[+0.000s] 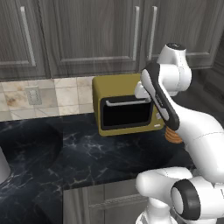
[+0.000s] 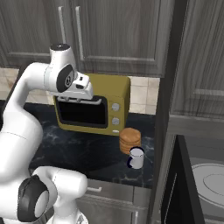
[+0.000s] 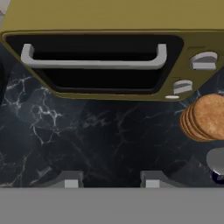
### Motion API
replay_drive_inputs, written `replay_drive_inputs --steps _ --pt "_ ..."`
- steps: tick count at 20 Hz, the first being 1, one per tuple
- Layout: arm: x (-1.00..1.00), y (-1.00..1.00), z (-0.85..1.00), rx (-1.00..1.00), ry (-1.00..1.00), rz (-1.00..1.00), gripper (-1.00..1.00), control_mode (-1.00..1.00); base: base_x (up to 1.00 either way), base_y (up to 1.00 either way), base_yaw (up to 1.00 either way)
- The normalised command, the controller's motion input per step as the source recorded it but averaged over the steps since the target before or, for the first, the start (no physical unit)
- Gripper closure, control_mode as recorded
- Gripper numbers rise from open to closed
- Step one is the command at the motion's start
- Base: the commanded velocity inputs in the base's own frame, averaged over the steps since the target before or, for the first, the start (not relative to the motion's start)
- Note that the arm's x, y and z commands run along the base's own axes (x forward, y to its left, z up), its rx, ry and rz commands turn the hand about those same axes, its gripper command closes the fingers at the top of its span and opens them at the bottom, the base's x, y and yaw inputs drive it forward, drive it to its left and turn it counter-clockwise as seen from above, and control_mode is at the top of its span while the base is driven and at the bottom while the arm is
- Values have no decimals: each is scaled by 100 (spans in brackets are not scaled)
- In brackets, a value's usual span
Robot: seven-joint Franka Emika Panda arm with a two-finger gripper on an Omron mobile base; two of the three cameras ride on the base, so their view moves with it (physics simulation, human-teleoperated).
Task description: Pick the mug from the counter and place it inside the microwave. Then close the microwave.
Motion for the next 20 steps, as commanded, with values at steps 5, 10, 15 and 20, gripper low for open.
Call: replay_drive_inputs --steps 5,10,15,20 --pt "-2 -14 -3 0 2 0 -100 -100 0 0 0" --pt "-58 -31 -7 1 5 -5 -100 -100 0 0 0" --pt "-67 -9 -11 1 9 -35 -100 -100 0 0 0" --pt "-30 -6 -15 0 8 -37 -100 -100 0 0 0"
